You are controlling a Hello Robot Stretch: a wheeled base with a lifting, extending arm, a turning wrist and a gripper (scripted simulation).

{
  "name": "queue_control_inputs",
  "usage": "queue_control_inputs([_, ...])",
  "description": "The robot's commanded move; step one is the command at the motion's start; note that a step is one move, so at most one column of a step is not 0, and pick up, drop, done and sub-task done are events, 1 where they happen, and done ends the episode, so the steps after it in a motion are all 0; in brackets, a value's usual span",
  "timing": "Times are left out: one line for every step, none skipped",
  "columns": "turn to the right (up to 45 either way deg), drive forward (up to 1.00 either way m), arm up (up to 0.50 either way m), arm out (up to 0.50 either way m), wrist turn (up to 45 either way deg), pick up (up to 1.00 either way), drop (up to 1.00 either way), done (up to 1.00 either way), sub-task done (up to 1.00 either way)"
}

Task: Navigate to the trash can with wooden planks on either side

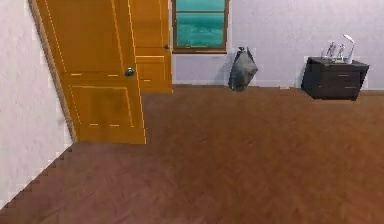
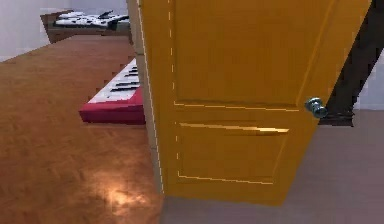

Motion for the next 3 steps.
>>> queue_control_inputs([0.0, 1.0, 0.0, 0.0, 0.0, 0.0, 0.0, 0.0, 0.0])
queue_control_inputs([0.0, 1.0, 0.0, 0.0, 0.0, 0.0, 0.0, 0.0, 0.0])
queue_control_inputs([0.0, 0.25, 0.0, 0.0, 0.0, 0.0, 0.0, 0.0, 0.0])
